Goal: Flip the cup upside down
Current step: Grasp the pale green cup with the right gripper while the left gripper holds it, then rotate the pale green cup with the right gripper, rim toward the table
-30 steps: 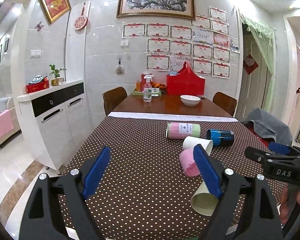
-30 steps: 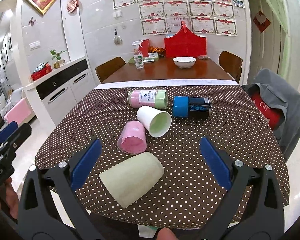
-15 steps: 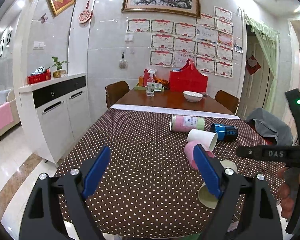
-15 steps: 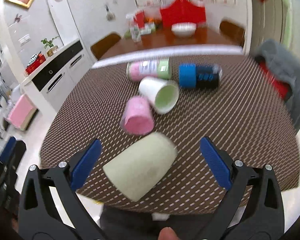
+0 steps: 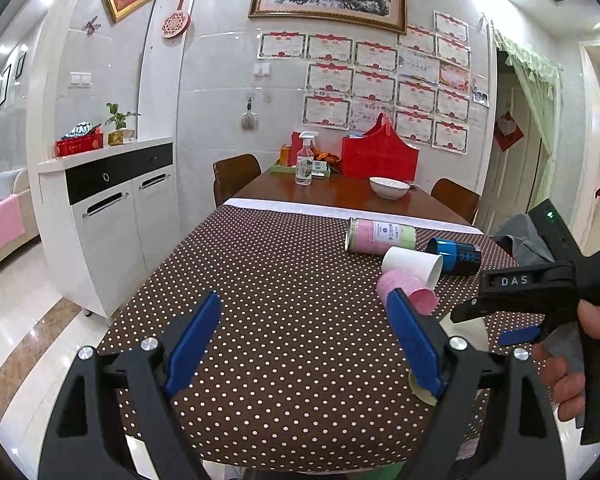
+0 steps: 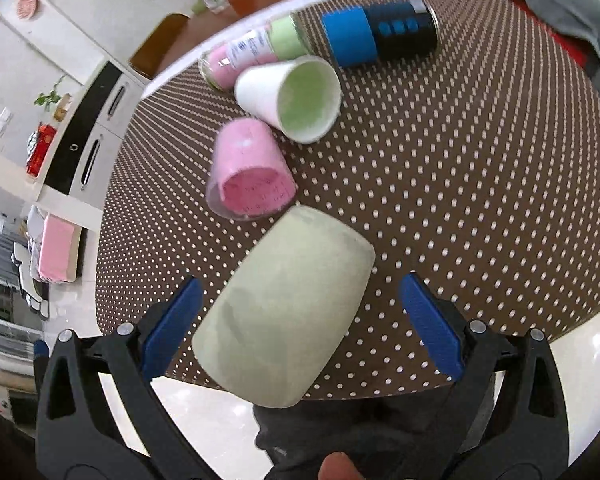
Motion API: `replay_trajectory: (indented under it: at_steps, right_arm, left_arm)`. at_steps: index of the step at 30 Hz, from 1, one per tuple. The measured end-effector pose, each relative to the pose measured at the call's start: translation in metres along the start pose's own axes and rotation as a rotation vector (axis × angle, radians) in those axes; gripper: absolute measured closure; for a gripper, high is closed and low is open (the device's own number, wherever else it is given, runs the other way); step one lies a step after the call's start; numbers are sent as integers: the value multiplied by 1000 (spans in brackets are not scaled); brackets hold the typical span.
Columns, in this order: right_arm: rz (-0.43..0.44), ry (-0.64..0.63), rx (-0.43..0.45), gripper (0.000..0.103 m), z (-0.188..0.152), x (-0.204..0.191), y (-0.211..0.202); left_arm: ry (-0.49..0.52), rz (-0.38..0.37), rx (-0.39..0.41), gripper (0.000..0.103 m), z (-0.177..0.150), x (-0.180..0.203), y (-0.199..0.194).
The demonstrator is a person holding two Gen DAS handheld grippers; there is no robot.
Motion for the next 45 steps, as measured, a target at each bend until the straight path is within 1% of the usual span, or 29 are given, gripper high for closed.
replay_trajectory:
  at_steps: [4,7,9,10,12,17,19,23,24,25,27,29,31,32,36,37,39,40,43,45]
  right_arm:
    - [16,79,-60,6,1,-2,13]
    - [2,130,-106,7,1,-1,26]
    - [-14,149,-141,14,1,1,37]
    - [-22,153,-154,20,0,2,42]
    - [-21,140,-153,22,1,0,44]
    - [3,117,-149,23,1,0,41]
    - [13,106,-133,23,2,0,42]
    - [71,79,-54,24,2,7,29]
    - [106,66,-16,24,3,7,22]
    - [120,54,10,24,3,9,18]
    - [138,6,97,24,4,9,4]
    - [140,-55,203,24,4,8,-9]
    - [138,-128,332,24,1,5,-23]
    - [133,-157,377,24,0,4,-26]
    - [71,-344,632,23,-20,-8,-40]
    - [58,-376,672,23,-23,-8,-41]
    - [21,-436,741,23,-28,-12,-36]
    - [1,-459,760,23,-31,-12,-32]
    - [-66,-496,775,23,-34,-8,-16]
    - [-96,-521,765,23,-37,-7,-6]
  left_arm:
    - [-16,-11,-21,19,-8,-6,4]
    - [-26,-20,-30,19,-12,-10,6]
    - [-29,-22,-34,19,-15,-11,6]
    - [-32,-24,-37,19,-16,-11,6]
    - [-35,-22,-40,19,-18,-12,6]
    - [-34,-18,-50,19,-21,-11,8]
    - [-28,-20,-52,19,-20,-8,9]
    - [-13,-24,-55,19,-18,-1,9]
    - [-6,-24,-55,19,-17,1,10]
    - [1,-24,-56,19,-17,4,10]
    - [11,-25,-56,19,-15,9,9]
    - [21,-24,-55,19,-14,14,8]
    - [32,-22,-53,19,-12,20,7]
    - [37,-21,-52,19,-11,23,7]
    - [53,-17,-42,19,-7,33,5]
    - [56,-17,-40,19,-6,35,5]
    - [60,-17,-36,19,-5,40,5]
    - [62,-15,-37,19,-5,42,6]
    - [69,-11,-41,19,-6,46,8]
    - [74,-10,-46,19,-7,49,9]
Point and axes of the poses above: each gripper's, at about its wrist camera, not at the fingertips, and y roughly the way its jaws point, x to its right, z to its top, the point moved 1 cm from there along y, roughly the way its jaws point, and after that the axes turned 12 degrees about x, right-handed, at the moved point
